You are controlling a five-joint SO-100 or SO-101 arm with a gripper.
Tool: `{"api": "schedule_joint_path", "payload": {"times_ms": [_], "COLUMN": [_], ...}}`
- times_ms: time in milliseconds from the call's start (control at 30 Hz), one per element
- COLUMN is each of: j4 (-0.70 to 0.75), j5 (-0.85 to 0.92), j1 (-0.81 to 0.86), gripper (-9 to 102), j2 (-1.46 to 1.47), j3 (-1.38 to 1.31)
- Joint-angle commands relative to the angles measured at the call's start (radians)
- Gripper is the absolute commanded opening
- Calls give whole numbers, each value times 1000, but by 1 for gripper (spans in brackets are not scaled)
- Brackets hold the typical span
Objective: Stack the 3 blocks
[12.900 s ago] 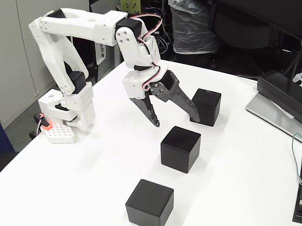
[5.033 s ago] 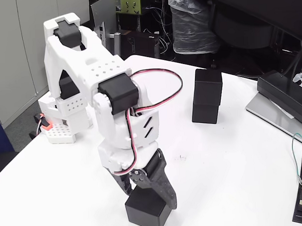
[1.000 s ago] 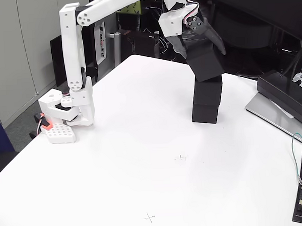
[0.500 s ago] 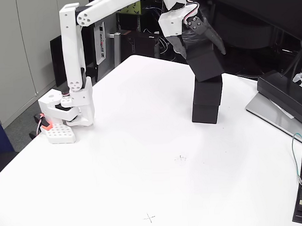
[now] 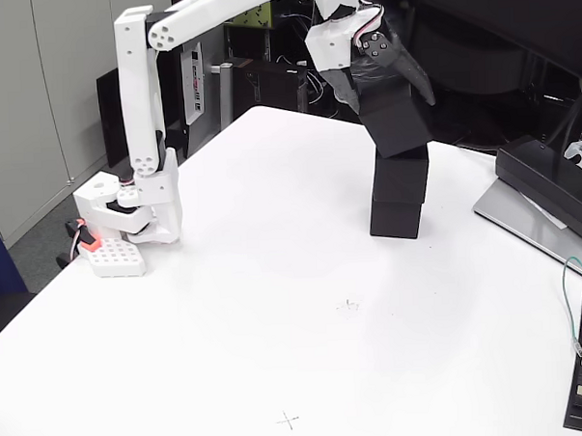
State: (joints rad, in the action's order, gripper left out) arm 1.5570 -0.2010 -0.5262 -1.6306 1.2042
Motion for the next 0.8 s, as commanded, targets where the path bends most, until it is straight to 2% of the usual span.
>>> {"api": "schedule_joint_path", "payload": {"times_ms": [0,233,767], "j4": [0,0,2], "j5": [-6,-8,-18], "j1": [-5,-97,-95], "gripper": [1,1,1], "j2": [-3,-3,-5], "j3": [-18,-18,-18]}}
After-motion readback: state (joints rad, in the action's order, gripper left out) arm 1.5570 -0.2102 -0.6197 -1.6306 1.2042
